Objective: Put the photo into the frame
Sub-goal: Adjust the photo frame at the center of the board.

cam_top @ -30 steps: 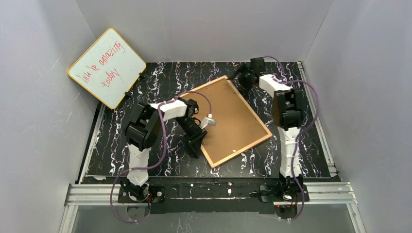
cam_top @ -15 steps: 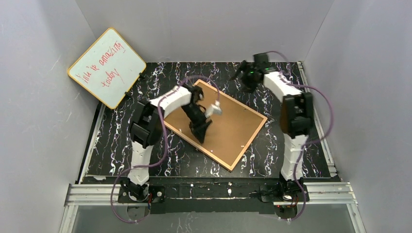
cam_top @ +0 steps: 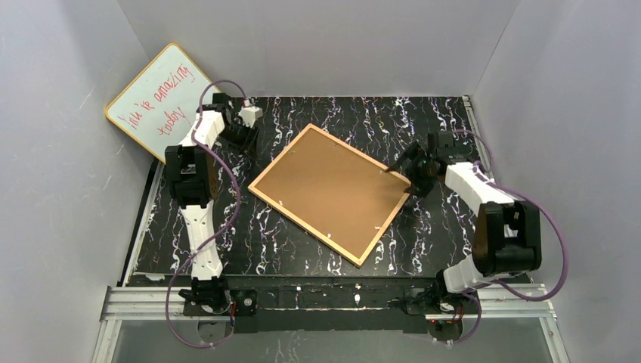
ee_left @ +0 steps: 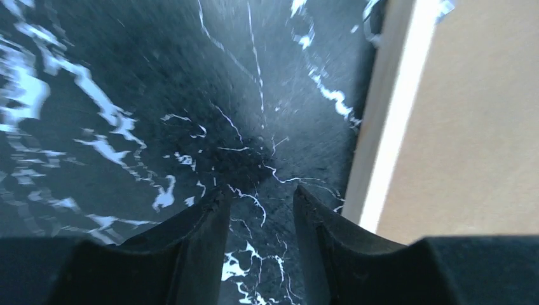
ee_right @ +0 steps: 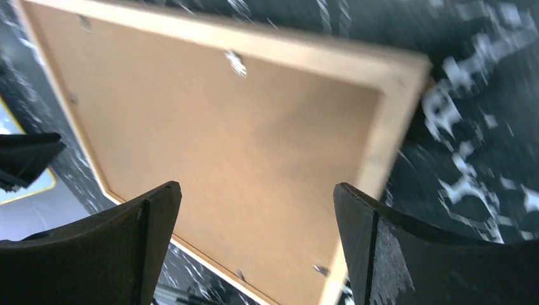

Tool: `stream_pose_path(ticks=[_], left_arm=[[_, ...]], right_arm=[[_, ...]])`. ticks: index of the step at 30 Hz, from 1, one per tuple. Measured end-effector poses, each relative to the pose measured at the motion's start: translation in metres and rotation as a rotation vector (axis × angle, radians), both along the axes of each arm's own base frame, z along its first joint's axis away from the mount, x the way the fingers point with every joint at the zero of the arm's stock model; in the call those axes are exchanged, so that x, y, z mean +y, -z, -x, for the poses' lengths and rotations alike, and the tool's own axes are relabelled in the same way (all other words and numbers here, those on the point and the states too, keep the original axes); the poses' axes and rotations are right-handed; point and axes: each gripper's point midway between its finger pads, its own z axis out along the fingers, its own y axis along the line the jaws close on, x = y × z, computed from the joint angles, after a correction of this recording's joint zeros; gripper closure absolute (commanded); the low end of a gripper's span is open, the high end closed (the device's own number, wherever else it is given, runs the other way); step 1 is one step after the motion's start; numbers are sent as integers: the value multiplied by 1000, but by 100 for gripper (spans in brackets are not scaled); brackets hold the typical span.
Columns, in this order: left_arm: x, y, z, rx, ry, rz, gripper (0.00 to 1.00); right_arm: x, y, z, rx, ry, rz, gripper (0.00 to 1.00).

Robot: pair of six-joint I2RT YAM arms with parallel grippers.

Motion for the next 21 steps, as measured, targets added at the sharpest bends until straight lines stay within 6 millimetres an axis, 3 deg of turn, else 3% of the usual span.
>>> stream_pose_path(ticks=[2, 5, 10, 16, 21], left_arm=[[5, 26, 7, 47, -15, -23, 62], [1, 32, 16, 57, -7, -20, 62], [-6, 33, 28, 46, 26, -11, 62], [-14, 33, 52, 65, 73, 21, 62], [-24, 33, 77, 72, 138, 13, 62]], right_arm=[[-4, 17, 31, 70, 10, -11, 1], [-6, 17, 52, 92, 13, -17, 1], [-3, 4, 61, 35, -2, -42, 1], [-4, 41, 79, 142, -5, -31, 1], [-4, 60, 75, 177, -6, -23, 1]])
